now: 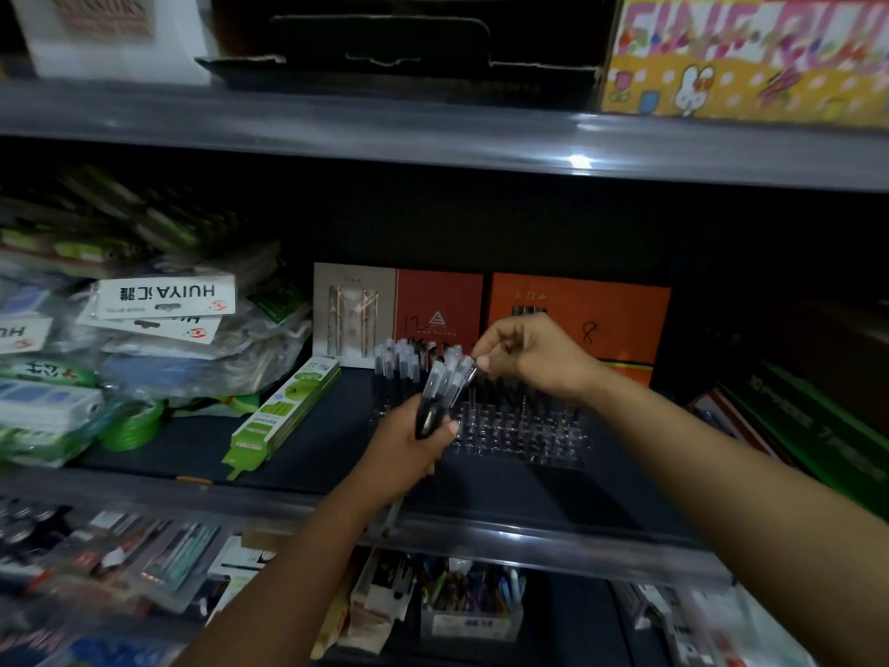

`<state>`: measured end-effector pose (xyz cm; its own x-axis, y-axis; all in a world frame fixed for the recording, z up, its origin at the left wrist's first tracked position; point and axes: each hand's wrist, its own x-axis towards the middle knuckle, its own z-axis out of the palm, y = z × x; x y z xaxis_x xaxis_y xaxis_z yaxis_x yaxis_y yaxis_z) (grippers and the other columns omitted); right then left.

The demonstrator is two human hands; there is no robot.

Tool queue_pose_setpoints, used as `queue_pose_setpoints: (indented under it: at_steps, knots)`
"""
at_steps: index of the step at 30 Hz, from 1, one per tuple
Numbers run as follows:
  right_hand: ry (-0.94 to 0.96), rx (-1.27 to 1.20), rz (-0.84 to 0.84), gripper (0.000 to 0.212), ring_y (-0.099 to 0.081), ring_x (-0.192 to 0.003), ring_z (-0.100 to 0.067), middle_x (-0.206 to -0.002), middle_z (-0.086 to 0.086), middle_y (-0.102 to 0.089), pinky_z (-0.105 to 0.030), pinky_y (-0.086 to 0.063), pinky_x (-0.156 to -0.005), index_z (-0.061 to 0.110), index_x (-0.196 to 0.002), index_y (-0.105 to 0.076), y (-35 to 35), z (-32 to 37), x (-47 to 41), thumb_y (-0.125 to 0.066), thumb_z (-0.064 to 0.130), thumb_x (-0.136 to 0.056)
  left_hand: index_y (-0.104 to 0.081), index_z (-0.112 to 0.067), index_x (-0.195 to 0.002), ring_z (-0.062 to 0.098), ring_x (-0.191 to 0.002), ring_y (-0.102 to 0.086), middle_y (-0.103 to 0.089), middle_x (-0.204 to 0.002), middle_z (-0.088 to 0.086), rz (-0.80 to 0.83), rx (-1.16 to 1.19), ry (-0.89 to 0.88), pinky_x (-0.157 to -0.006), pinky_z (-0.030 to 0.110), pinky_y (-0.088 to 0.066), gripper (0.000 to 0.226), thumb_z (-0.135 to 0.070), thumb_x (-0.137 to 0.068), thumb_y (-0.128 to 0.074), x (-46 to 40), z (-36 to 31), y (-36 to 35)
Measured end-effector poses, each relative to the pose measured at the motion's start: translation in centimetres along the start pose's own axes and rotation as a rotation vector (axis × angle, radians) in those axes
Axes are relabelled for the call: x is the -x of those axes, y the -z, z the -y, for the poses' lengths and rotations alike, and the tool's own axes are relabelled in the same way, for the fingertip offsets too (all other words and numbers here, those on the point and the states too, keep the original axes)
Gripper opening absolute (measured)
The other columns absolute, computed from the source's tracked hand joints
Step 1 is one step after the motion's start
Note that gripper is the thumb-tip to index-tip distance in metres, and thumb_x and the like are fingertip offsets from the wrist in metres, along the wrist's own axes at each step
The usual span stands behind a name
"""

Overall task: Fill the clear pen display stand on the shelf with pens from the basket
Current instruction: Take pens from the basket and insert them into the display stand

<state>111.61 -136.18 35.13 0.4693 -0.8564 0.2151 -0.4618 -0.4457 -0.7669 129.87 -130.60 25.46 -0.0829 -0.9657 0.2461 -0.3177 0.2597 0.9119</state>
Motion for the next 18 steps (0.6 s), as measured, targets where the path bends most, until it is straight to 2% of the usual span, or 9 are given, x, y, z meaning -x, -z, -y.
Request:
queue_pose_setpoints:
  at_steps: [3,7,10,13,16,18]
  knots:
    - [0.008,0.017,-0.023,0.003,-0.063,-0.076,-0.019,-0.086,-0.021,-0.069,-0.040,-0.056,-0.081,0.006,-0.087,-0.067,0.3,0.4,0.1,-0.066,0.008,-0.089,-0.051,-0.014,-0.083,0.008,-0.045,-0.050,-0.053,-0.058,-0.002,-0.005,-0.009,-0.006,-0.049,0.022,-0.043,0.011,-0.015,-0.091,-0.059,0.1,-0.1,0.1]
    - [0.028,0.036,-0.094,0.010,-0.056,-0.069,-0.026,-0.077,-0.019,-0.062,-0.043,-0.053,-0.067,0.015,-0.080,-0.065,0.7,0.8,-0.2,-0.068,0.011,-0.088,-0.052,-0.017,-0.081,0.007,-0.046,-0.051,-0.053,-0.056,-0.005,-0.017,-0.034,-0.011,-0.050,0.022,-0.043,0.012,-0.017,-0.091,-0.059,0.2,0.0,0.4]
    - [0.015,0.004,-0.205,0.014,-0.058,-0.068,-0.032,-0.079,-0.026,-0.064,-0.055,-0.053,-0.067,0.017,-0.076,-0.064,0.9,1.0,-0.5,-0.067,0.010,-0.088,-0.051,-0.019,-0.080,0.006,-0.044,-0.050,-0.052,-0.055,-0.004,-0.022,-0.065,-0.023,-0.048,0.021,-0.043,0.014,-0.017,-0.091,-0.059,0.2,0.1,0.9]
    - [-0.009,-0.029,-0.352,0.016,-0.054,-0.072,-0.025,-0.079,-0.018,-0.062,-0.040,-0.048,-0.065,0.016,-0.075,-0.063,1.9,1.1,-0.9,-0.065,0.009,-0.089,-0.052,-0.023,-0.081,0.005,-0.046,-0.047,-0.051,-0.057,-0.005,-0.052,-0.060,-0.004,-0.049,0.020,-0.041,0.014,-0.016,-0.090,-0.060,0.4,0.7,1.3]
    - [-0.024,0.076,-0.381,0.009,-0.056,-0.073,-0.025,-0.086,-0.023,-0.067,-0.043,-0.049,-0.064,0.011,-0.081,-0.063,2.8,0.8,-1.2,-0.063,0.011,-0.091,-0.057,-0.020,-0.093,0.002,-0.052,-0.049,-0.052,-0.060,-0.010,-0.071,-0.086,0.000,-0.052,0.018,-0.038,0.005,-0.017,-0.091,-0.060,0.4,1.0,1.6]
    - [0.000,0.168,-0.371,0.007,-0.058,-0.070,-0.025,-0.086,-0.020,-0.067,-0.039,-0.051,-0.061,0.010,-0.084,-0.063,2.5,0.6,-1.2,-0.063,0.011,-0.091,-0.058,-0.018,-0.094,0.002,-0.052,-0.049,-0.052,-0.060,-0.009,-0.070,-0.103,-0.011,-0.052,0.017,-0.037,0.004,-0.018,-0.091,-0.060,0.3,1.1,1.6]
